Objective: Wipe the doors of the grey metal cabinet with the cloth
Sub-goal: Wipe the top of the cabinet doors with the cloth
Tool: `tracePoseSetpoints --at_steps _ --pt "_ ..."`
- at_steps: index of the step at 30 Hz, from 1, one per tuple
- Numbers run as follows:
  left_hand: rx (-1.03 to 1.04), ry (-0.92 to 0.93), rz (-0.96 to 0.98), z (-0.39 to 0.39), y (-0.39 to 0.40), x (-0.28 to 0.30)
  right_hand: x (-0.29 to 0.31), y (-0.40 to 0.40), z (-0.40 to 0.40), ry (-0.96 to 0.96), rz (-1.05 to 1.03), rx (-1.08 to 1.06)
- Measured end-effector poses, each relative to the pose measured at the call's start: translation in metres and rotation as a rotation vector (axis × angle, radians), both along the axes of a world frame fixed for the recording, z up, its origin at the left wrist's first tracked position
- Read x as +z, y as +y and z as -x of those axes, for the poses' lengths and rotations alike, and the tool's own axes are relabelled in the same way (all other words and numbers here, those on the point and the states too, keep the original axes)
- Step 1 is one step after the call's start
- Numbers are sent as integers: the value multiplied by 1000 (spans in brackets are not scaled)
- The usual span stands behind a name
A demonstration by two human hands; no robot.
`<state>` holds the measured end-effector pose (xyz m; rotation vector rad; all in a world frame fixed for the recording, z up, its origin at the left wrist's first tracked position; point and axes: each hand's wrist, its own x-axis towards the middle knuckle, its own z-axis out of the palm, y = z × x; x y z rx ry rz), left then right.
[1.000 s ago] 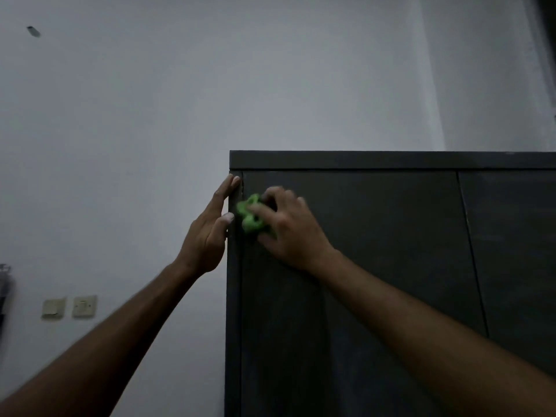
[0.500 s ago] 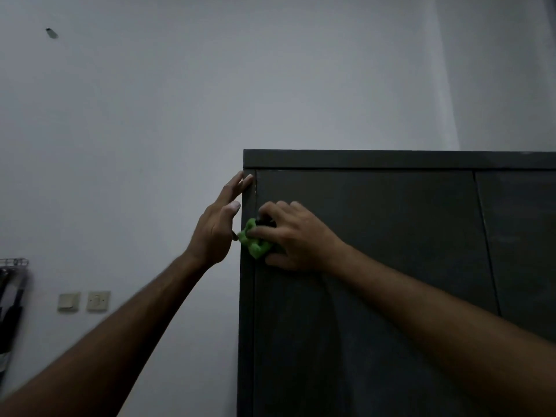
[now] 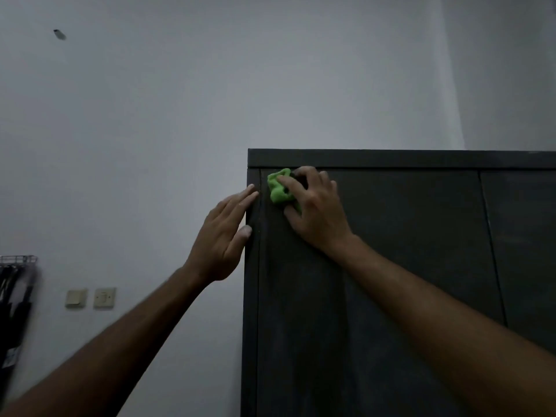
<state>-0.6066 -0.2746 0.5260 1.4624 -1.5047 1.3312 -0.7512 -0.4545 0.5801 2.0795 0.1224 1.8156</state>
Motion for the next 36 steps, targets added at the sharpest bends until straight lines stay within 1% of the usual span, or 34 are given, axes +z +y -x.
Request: tracePoseSetpoints --at_steps 1,4,5,6,7,9,10,11,12,13,15,16,17,18,19,21,22,23,26,27,28,29,31,32,33,34,35,36 --pt "11 -13 8 -1 -1 -8 -14 3 -2 26 35 19" --pt "42 -18 16 -5 -2 -29 -56 -1 5 311 361 53" --pt "49 -15 8 -6 -2 -34 -53 -8 11 356 425 28" --pt "55 -13 -2 -6 -1 -39 -44 -16 16 345 441 0" --pt "63 -13 -11 -6 -1 -42 -33 -22 19 291 389 -10" --pt "78 -19 -14 -5 -2 -45 -16 -25 19 88 122 32" --pt "81 -14 -9 -4 -4 -46 -18 -21 16 -6 -10 64" --pt "79 -4 -1 -4 -5 -47 -26 -14 12 -57 -72 85" --pt "75 5 9 -4 -6 -48 -40 -7 6 -43 -48 94" --pt "68 10 17 -4 -7 -49 -56 -4 3 38 58 93" --pt "71 2 22 -5 -8 -50 -80 -13 11 285 319 74" --pt "87 -8 21 -7 -8 -50 -79 -22 20 359 406 47" --pt "114 -18 18 -8 -8 -50 -72 -32 28 358 447 22" --pt "150 -30 17 -8 -8 -50 -63 -40 33 307 404 7" --pt "191 -42 15 -8 -8 -50 -54 -45 38 209 280 16" --pt "262 -78 7 -6 -9 -52 -44 -46 40 -6 -47 64" --pt "287 -104 -2 -4 -9 -52 -49 -42 37 -52 -106 77" --pt "306 -136 -19 -3 -9 -52 -59 -39 34 -23 -63 79" --pt "333 -239 -112 1 -8 -48 -96 -48 42 320 368 40" --pt "340 -263 -146 0 -8 -47 -96 -58 50 367 433 16" --pt "348 -279 -174 -1 -8 -47 -92 -69 58 339 409 0" --pt "357 -286 -198 -3 -8 -46 -84 -77 64 258 299 -8" --pt "354 -273 -235 -6 -8 -46 -68 -86 74 10 -39 16" --pt "347 -265 -245 -7 -7 -45 -68 -86 74 -74 -158 16" --pt "342 -262 -254 -7 -6 -44 -73 -83 71 -108 -182 10" --pt "340 -263 -259 -8 -5 -43 -84 -80 68 -71 -104 4" --pt "342 -268 -262 -8 -4 -42 -98 -79 64 35 61 4" --pt "346 -277 -265 -8 -3 -42 -113 -82 64 180 250 -6"
